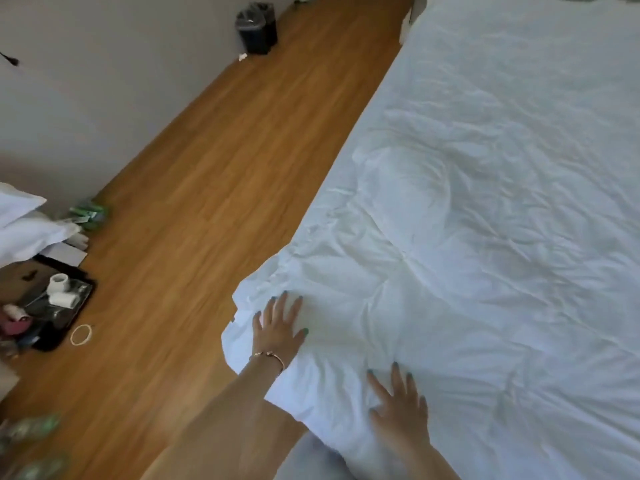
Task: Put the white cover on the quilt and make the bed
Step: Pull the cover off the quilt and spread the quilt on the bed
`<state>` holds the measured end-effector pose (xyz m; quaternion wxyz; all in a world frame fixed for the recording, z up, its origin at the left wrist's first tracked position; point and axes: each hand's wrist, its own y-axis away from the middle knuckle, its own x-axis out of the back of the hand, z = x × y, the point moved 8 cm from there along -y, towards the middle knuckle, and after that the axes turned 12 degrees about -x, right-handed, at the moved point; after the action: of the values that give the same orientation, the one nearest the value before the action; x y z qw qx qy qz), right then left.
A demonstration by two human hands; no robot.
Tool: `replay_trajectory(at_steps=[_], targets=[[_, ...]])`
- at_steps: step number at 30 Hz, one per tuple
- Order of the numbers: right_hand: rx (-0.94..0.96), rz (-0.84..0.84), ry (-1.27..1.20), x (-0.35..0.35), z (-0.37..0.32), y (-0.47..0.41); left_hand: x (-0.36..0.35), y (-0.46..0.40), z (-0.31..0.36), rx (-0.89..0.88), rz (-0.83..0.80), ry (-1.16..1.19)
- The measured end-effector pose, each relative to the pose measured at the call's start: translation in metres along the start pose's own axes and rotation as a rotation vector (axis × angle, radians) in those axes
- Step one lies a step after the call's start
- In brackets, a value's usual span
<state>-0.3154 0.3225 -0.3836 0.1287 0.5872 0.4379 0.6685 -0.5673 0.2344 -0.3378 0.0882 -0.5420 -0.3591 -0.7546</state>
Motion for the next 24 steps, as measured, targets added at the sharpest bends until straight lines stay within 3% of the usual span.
replay_trajectory(at_steps=[2, 4, 10, 14, 17, 20, 24], targets=[[-0.007, -0.011, 0.023, 0.000, -0.004, 0.000, 0.031, -0.021, -0.027, 0.110, 0.111, 0.076], [0.005, -0.023, 0.045, 0.005, 0.000, -0.004, 0.051, -0.044, -0.049, 0.188, 0.106, 0.149], [-0.002, -0.072, -0.024, 0.037, -0.003, -0.018, 0.040, -0.090, -0.074, 0.186, -0.219, 0.079], [0.043, -0.023, 0.072, 0.066, -0.012, -0.029, 0.020, -0.101, -0.081, 0.113, -0.317, 0.100], [0.036, -0.035, 0.052, 0.075, -0.019, -0.035, 0.009, -0.098, -0.083, 0.014, -0.285, 0.174], [-0.039, -0.059, -0.176, 0.072, -0.030, -0.041, 0.015, -0.079, -0.061, -0.092, -0.193, 0.197], [-0.085, -0.070, -0.297, 0.057, -0.045, -0.034, 0.033, -0.038, -0.043, -0.117, -0.061, 0.291]])
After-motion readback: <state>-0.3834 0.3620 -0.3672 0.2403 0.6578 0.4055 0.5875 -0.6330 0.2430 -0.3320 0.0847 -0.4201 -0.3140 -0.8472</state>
